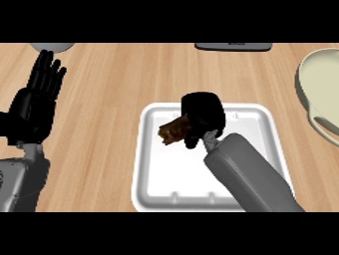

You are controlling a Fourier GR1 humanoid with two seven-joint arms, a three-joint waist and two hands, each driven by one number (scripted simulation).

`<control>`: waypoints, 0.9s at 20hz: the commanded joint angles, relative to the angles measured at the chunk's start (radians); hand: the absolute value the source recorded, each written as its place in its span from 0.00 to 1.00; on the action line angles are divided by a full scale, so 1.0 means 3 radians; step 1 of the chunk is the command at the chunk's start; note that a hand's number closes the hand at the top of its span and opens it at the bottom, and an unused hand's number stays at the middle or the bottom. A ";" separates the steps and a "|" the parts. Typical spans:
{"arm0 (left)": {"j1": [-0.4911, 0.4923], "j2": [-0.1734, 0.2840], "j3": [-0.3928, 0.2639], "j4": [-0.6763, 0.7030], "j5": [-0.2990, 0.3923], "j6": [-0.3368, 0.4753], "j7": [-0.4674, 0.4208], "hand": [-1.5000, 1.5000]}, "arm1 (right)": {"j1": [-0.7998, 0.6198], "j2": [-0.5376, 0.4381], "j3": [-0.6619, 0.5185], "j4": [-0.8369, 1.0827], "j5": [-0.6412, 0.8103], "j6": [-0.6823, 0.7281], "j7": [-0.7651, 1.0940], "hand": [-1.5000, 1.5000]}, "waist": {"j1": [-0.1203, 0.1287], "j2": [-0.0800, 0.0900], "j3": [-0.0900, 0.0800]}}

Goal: Pick the sweet potato from the tray and place it in the pot

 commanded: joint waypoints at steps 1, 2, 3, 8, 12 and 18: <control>0.0030 -0.0001 0.0000 0.0081 0.0004 -0.0064 -0.0094 0.50 | -0.0383 0.0169 -0.0212 0.0228 0.0328 -0.0790 0.0199 1.00 | 0.0019 0.0017 0.0002; 0.0009 -0.0061 -0.0048 0.0030 -0.0034 0.0008 -0.0054 0.50 | -0.0524 0.0171 -0.0302 0.0229 0.0288 -0.0864 0.0310 1.00 | 0.0021 0.0006 0.0003; 0.0016 -0.0019 -0.0002 0.0095 -0.0027 -0.0026 -0.0103 0.50 | -0.0628 0.0172 -0.0282 0.0265 0.0469 -0.0899 0.0542 1.00 | -0.0006 -0.0001 0.0000; -0.0089 0.0057 0.0108 0.0115 0.0008 0.0003 0.0032 0.50 | -0.0796 0.0032 -0.0466 0.0324 0.0957 -0.1314 0.0913 1.00 | -0.0083 -0.0018 0.0002; 0.0130 0.0038 0.0112 -0.0017 0.0026 -0.0031 -0.0054 0.50 | -0.0739 -0.0324 -0.0629 0.0161 0.1218 -0.1561 0.1026 1.00 | -0.0099 -0.0034 0.0003; 0.0231 0.0079 0.0118 -0.0160 0.0017 -0.0072 0.0032 0.50 | -0.0426 -0.0652 -0.0893 -0.0395 0.1333 -0.1470 0.1137 1.00 | -0.0128 -0.0040 0.0003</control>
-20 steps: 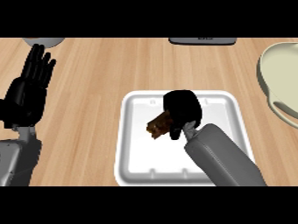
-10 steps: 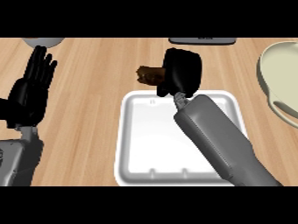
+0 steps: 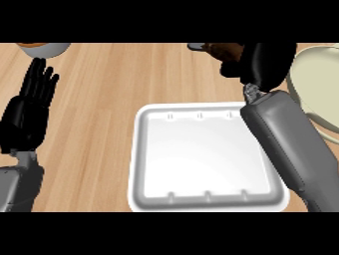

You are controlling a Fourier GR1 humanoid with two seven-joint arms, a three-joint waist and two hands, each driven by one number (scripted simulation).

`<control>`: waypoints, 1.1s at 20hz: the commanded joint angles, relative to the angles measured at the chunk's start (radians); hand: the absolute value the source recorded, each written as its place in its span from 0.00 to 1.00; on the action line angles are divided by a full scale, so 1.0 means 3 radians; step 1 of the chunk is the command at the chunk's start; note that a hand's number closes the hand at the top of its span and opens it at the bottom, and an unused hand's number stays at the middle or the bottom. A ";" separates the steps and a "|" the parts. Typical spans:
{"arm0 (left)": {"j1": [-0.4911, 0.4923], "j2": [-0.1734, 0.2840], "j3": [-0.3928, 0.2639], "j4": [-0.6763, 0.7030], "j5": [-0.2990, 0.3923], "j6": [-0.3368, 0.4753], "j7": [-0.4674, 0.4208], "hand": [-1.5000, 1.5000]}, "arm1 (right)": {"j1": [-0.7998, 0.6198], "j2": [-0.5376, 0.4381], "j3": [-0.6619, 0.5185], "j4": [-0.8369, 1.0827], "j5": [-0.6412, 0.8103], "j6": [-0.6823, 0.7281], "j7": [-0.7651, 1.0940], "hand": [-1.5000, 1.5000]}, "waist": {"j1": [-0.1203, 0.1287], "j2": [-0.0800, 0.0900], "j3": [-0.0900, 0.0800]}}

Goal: Pick the sweet potato from the tray and place it in the pot

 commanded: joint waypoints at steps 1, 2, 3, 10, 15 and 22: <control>0.0097 0.0009 0.0015 -0.0179 0.0004 -0.0001 0.0057 0.50 | 0.0179 -0.0335 -0.0295 -0.0246 -0.0032 0.0023 -0.0036 1.00 | -0.0003 -0.0001 0.0001; -0.0013 -0.0122 -0.0080 0.0063 -0.0131 0.0112 -0.0045 0.50 | 0.0146 -0.0486 -0.0429 -0.0246 -0.0169 0.0108 -0.0154 1.00 | -0.0034 0.0006 0.0001; -0.0041 -0.0119 -0.0056 0.0151 -0.0162 0.0109 -0.0138 0.50 | 0.0333 -0.0527 -0.0452 -0.0373 -0.0227 0.0088 -0.0225 1.00 | -0.0039 0.0007 0.0000; -0.0257 0.0057 0.0217 0.0388 0.0109 -0.0148 -0.0098 0.50 | 0.0894 -0.0950 -0.0938 -0.0446 -0.0638 0.0171 -0.0660 1.00 | -0.0030 0.0015 0.0000; -0.0129 -0.0067 0.0046 0.0123 -0.0038 -0.0043 -0.0013 0.50 | 0.1111 -0.1242 -0.1405 -0.0182 -0.0999 -0.0121 -0.1316 1.00 | 0.0003 0.0012 0.0001; -0.0169 -0.0107 -0.0032 0.0086 -0.0143 -0.0027 0.0051 0.50 | 0.0949 -0.1516 -0.1821 0.0785 -0.1428 -0.0390 -0.2285 1.00 | 0.0024 0.0020 0.0002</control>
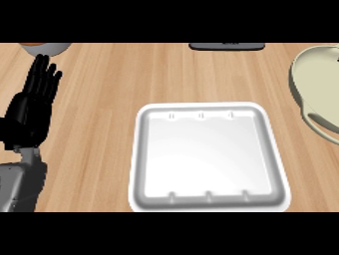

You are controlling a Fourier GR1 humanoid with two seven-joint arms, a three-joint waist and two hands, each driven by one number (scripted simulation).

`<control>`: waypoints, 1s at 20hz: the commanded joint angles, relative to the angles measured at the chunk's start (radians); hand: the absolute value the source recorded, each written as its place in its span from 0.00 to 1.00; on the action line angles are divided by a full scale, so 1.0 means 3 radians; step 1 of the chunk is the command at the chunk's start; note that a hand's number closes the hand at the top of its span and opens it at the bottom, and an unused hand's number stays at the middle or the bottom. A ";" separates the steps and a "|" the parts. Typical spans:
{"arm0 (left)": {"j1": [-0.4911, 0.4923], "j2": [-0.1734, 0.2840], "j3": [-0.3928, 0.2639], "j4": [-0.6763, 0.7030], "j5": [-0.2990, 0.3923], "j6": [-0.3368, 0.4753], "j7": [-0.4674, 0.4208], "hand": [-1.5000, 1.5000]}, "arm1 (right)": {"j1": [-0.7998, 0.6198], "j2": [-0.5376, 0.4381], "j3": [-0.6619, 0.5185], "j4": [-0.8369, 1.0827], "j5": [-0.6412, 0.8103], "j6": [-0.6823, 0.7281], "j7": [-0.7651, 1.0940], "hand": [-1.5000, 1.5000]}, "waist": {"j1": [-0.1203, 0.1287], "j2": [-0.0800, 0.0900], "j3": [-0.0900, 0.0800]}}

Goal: Pick the sweet potato from the tray and place it in the pot

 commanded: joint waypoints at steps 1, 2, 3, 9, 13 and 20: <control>0.0013 -0.0027 -0.0011 -0.0013 -0.0034 -0.0011 -0.0046 0.50 | -0.0076 -0.0159 -0.0237 0.0705 -0.0172 -0.0247 -0.0613 1.00 | 0.0025 0.0009 0.0001; 0.0259 -0.0072 -0.0029 -0.0190 0.0013 -0.0057 -0.0078 0.50 | -0.0123 -0.0155 -0.0221 0.0765 -0.0137 -0.0219 -0.0585 1.00 | 0.0033 0.0003 0.0000; -0.0225 -0.0139 -0.0052 0.0152 -0.0110 0.0139 0.0012 0.50 | -0.0218 -0.0040 -0.0175 0.1009 -0.0046 -0.0427 -0.0632 1.00 | 0.0025 0.0016 0.0001; -0.0018 -0.0103 -0.0025 0.0035 -0.0061 -0.0001 -0.0037 0.50 | -0.0449 -0.0168 -0.0284 0.1830 -0.0096 -0.0432 -0.0974 1.00 | 0.0050 0.0018 0.0001; -0.0233 -0.0077 -0.0004 0.0150 -0.0089 0.0019 -0.0046 0.50 | -0.0697 -0.0152 -0.0535 0.2206 -0.0450 0.0007 -0.1008 1.00 | 0.0081 0.0050 0.0006; -0.0224 -0.0033 0.0001 0.0128 -0.0028 -0.0084 0.0062 0.50 | -0.0890 -0.0166 -0.0657 0.2630 -0.0626 0.0146 -0.1693 0.00 | 0.0123 0.0051 0.0009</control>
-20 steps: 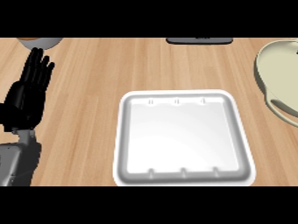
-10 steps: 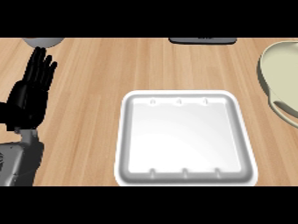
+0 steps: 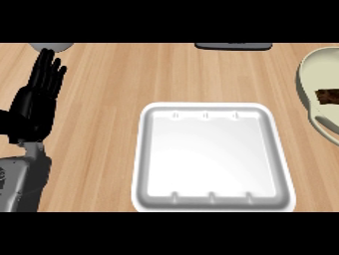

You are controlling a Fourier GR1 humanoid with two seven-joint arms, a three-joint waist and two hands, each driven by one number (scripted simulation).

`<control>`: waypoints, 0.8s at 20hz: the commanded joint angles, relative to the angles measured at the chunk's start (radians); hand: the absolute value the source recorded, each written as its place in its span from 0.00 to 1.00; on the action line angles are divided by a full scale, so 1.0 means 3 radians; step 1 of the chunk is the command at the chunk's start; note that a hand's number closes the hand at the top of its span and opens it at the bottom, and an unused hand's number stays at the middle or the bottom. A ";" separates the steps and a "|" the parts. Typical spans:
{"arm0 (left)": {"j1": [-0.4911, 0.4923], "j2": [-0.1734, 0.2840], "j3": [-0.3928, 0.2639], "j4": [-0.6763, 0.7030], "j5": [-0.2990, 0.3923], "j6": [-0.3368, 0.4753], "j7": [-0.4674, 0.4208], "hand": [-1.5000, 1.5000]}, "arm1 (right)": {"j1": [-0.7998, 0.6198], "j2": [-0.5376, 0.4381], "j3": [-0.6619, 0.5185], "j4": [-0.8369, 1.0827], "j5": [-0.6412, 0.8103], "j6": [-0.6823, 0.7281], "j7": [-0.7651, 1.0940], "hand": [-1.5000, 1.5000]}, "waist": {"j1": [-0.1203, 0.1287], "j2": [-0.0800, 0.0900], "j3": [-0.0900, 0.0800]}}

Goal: Pick the sweet potato from the tray and place it in the pot

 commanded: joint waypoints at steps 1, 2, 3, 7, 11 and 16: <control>0.0120 -0.0056 -0.0025 0.0035 -0.0038 -0.0016 -0.0164 0.50 | -0.0100 -0.0030 -0.0115 0.0227 -0.0145 0.0079 -0.0478 0.00 | 0.0020 0.0005 0.0000; 0.0083 0.0054 0.0097 0.0140 0.0054 -0.0134 -0.0208 0.50 | -0.0094 0.0016 -0.0120 0.0188 -0.0147 -0.0080 -0.0548 0.00 | -0.0002 -0.0001 -0.0003; 0.0195 -0.0012 0.0014 0.0015 0.0017 -0.0100 -0.0185 0.50 | -0.0131 0.0045 -0.0221 0.0145 -0.0254 -0.0145 -0.0590 0.00 | 0.0007 -0.0006 -0.0001; 0.0003 -0.0046 0.0004 0.0063 -0.0015 0.0007 -0.0020 0.50 | -0.0238 -0.0005 -0.0513 0.0095 -0.0618 0.0031 -0.0859 0.00 | -0.0039 -0.0017 -0.0002; 0.0053 -0.0054 -0.0009 0.0064 -0.0063 -0.0005 -0.0156 0.50 | -0.0289 0.0115 -0.0803 0.0216 -0.0917 -0.0100 -0.0749 0.00 | -0.0031 -0.0018 -0.0003; 0.0209 -0.0130 -0.0100 -0.0185 -0.0082 0.0046 -0.0015 0.50 | -0.0109 -0.0212 -0.1174 0.0247 -0.1333 0.0214 -0.1081 0.00 | -0.0027 -0.0018 0.0000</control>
